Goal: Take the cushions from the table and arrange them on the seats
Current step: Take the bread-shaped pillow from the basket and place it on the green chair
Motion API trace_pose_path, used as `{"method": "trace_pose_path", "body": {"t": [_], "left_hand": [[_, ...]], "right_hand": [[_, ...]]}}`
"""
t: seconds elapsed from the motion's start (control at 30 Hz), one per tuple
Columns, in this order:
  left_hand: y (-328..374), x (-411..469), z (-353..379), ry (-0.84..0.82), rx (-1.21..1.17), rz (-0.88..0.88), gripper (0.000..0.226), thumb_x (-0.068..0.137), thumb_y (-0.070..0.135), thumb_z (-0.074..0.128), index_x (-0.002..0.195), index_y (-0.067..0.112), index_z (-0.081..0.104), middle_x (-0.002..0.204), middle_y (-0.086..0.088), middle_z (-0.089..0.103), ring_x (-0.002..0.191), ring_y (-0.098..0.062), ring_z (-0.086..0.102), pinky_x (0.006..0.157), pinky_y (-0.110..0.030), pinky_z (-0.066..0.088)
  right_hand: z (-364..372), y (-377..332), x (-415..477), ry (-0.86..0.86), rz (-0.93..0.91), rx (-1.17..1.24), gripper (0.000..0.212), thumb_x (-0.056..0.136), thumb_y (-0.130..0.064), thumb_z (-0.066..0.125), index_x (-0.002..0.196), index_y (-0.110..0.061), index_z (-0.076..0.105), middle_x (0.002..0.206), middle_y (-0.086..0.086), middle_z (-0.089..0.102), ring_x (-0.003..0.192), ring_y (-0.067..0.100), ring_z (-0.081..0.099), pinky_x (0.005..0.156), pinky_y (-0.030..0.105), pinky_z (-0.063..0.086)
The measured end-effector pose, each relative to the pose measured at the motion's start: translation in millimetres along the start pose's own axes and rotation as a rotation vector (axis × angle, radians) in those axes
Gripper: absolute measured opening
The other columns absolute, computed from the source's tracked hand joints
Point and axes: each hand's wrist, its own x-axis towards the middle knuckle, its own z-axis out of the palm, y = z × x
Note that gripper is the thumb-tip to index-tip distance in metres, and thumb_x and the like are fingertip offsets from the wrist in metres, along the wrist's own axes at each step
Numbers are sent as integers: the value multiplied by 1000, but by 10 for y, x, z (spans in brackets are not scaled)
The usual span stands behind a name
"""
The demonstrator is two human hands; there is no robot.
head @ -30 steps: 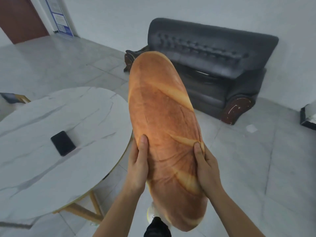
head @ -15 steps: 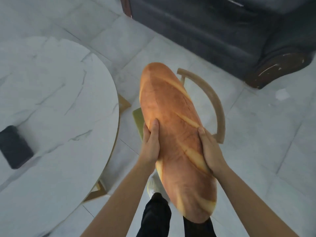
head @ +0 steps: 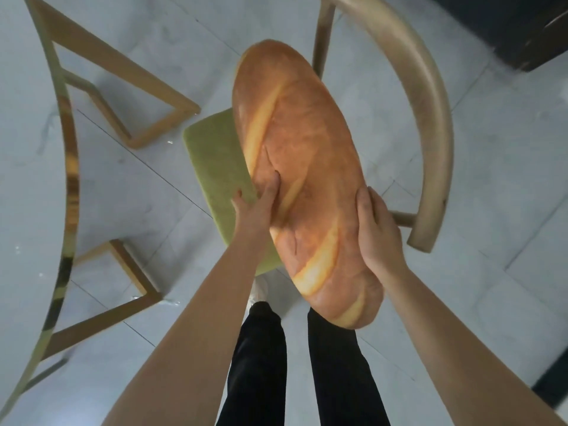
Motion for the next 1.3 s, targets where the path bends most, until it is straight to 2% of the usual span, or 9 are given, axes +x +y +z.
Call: {"method": "trace_pose_path", "body": {"t": [0.1, 0.23, 0.3, 0.43, 0.73, 0.9, 1.1, 1.2, 1.3], "left_hand": [[132, 17, 68, -61, -70, -85, 103, 70, 89, 59, 156, 35, 40, 151, 13, 48, 134, -15, 47, 121, -46, 35], [391, 14, 62, -62, -58, 44, 92, 69, 92, 52, 145, 42, 54, 145, 16, 57, 133, -11, 52, 120, -44, 35], [492, 56, 104, -73, 25, 136, 94, 70, 91, 48, 151, 43, 45, 154, 14, 51, 142, -15, 47, 121, -48, 34], [439, 231, 359, -172, 230, 209, 99, 83, 85, 48, 163, 42, 10, 171, 7, 23, 156, -21, 25, 126, -51, 24], [59, 155, 262, -193, 336, 301, 101, 73, 89, 39, 156, 57, -8, 173, 16, -4, 160, -17, -3, 128, -57, 5], [-210, 35, 273, -283, 493, 334, 153, 47, 80, 78, 150, 52, -31, 166, 15, -32, 156, -12, -24, 126, -51, 0], [-309, 45, 373, -217, 461, 344, 156, 59, 64, 89, 155, 38, -31, 166, 12, -33, 156, -12, -23, 129, -52, 2], [-363, 168, 367, -193, 459, 361, 151, 64, 66, 85, 156, 35, -30, 167, 12, -33, 156, -11, -24, 129, -51, 1], [-394, 265, 345, -204, 441, 353, 148, 66, 66, 84, 156, 35, -29, 167, 14, -32, 156, -11, -24, 129, -51, 0]], "right_hand": [[-1, -208, -23, -31, -120, 27, 78, 90, -82, 32, 150, -34, 46, 147, -16, 56, 137, 7, 51, 115, 33, 40], [-118, -557, 112, -22, -206, 38, 86, 89, -75, 44, 160, -30, 28, 160, -17, 39, 140, -3, 38, 101, 5, 25], [-135, -638, 293, 16, -293, -82, 76, 97, -65, 49, 160, -30, 26, 162, -13, 37, 143, 2, 38, 109, 13, 28], [-43, -578, 586, 81, -332, -485, 66, 107, -51, 30, 163, -19, 16, 169, 8, 24, 153, 27, 28, 121, 41, 27], [-35, -490, 570, 68, -378, -564, 63, 109, -46, 24, 164, -18, 9, 171, 8, 18, 155, 29, 23, 124, 44, 25], [9, -844, 617, 187, -758, -765, 64, 103, -19, 33, 163, -15, 14, 171, 16, 13, 157, 37, 13, 126, 52, 20], [672, -1721, 1171, 136, -1193, -1251, 64, 105, -47, 29, 162, -18, 23, 170, 18, 16, 156, 41, 13, 124, 59, 12], [959, -1741, 1510, 101, -1157, -1533, 69, 103, -56, 19, 162, -20, 21, 170, 16, 16, 157, 39, 9, 126, 59, 6], [1063, -1649, 1616, 126, -1089, -1594, 72, 101, -59, 13, 162, -22, 18, 171, 15, 11, 158, 38, 4, 126, 59, 3]]}}
